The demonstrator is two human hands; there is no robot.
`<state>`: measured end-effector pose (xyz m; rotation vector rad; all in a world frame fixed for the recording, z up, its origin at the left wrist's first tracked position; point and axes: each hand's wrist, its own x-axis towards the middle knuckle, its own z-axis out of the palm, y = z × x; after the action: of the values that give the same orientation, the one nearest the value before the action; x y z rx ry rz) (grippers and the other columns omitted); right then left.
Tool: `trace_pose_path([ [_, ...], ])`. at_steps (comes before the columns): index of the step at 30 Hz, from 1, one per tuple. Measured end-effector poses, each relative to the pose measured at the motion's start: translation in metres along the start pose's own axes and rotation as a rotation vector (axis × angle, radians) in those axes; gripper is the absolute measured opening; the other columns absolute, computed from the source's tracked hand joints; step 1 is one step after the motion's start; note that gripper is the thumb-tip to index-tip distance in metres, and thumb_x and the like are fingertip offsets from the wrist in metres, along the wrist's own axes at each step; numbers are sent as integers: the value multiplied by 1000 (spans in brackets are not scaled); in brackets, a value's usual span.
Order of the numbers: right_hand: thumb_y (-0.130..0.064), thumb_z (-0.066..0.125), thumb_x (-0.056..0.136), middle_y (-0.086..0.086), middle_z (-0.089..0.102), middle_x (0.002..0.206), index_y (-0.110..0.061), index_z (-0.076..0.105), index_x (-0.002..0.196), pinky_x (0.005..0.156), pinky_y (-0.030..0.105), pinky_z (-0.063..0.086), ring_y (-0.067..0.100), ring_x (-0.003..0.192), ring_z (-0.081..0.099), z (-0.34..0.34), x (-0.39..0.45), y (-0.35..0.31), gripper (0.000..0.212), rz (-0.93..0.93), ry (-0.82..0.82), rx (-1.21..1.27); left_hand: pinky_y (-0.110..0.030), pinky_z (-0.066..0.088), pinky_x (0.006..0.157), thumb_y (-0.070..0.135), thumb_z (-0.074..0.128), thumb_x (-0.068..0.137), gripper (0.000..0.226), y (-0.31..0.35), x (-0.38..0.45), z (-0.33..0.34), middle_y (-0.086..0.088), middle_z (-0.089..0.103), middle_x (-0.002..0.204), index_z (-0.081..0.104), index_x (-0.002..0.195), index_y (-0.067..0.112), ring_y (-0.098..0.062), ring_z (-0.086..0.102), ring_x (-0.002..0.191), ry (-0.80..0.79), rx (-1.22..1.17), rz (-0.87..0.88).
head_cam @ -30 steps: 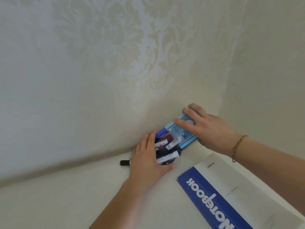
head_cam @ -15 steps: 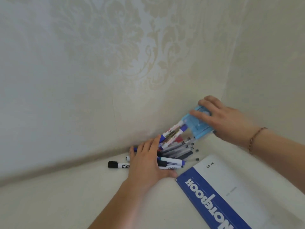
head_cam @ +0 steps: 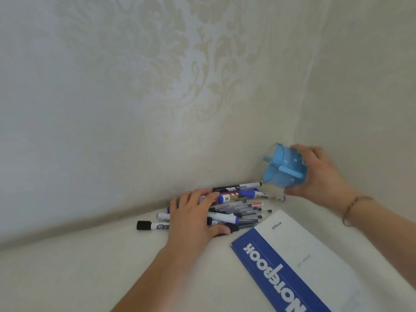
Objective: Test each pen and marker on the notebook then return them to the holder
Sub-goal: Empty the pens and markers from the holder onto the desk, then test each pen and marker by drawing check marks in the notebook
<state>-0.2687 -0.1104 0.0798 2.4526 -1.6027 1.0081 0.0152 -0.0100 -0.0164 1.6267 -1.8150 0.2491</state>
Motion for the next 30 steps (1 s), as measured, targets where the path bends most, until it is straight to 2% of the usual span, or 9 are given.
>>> trace_pose_path([
  [2,-30,95,49,5,46,127,-21,38,139,95,29,40,20,109,48,20,-22,9,107,193,17,174,-40,38,98,83,51,61,77,3,1,3,15,55,126,58,123,38,-18,51,113,25,-21,100],
  [7,-35,91,55,3,54,130,-20,40,134,93,41,52,23,114,57,44,-60,20,95,542,211,581,-44,35,106,77,52,74,63,17,-3,-4,17,52,130,53,127,42,-18,41,125,-73,-3,284],
  [10,-41,92,51,2,60,123,-20,42,127,91,44,55,21,107,62,40,-72,29,93,561,189,553,-44,32,108,74,50,75,58,17,-5,-6,18,52,130,56,124,43,-16,38,126,-109,-12,275],
  [13,-38,92,54,3,61,119,-16,43,124,89,38,53,23,105,62,32,-69,26,88,562,135,439,-41,28,110,73,53,73,57,19,-6,-7,22,51,129,58,122,44,-13,36,126,-138,-34,273],
  [18,-42,89,59,6,60,123,-10,38,130,90,34,49,27,110,61,40,-38,18,93,630,9,415,-32,25,106,71,59,70,55,12,-5,-6,26,53,124,59,119,45,-9,39,121,-105,-39,316],
  [20,-55,86,55,5,65,120,-10,50,124,89,33,52,24,105,64,41,-37,20,89,646,-62,399,-29,25,100,72,58,68,55,9,-4,-5,23,58,118,63,115,43,-10,42,114,-62,-11,338],
  [23,-54,74,73,5,69,111,-11,65,112,81,28,47,24,101,65,16,-62,8,59,604,-185,268,-28,28,89,70,57,64,55,4,-2,-5,19,61,104,67,110,40,-12,45,102,21,20,325],
  [26,-66,53,81,-4,66,81,-17,69,85,64,25,42,14,76,60,-17,-109,-9,52,518,-425,122,-29,34,76,55,63,69,38,10,-3,-5,14,62,87,70,100,34,-14,50,84,102,87,376],
  [30,-58,67,76,-8,67,82,-22,67,79,61,21,43,7,69,58,-38,-161,-24,36,425,-518,83,-26,47,57,29,74,77,16,30,-18,-10,11,66,72,69,92,29,-15,62,64,6,161,460],
])
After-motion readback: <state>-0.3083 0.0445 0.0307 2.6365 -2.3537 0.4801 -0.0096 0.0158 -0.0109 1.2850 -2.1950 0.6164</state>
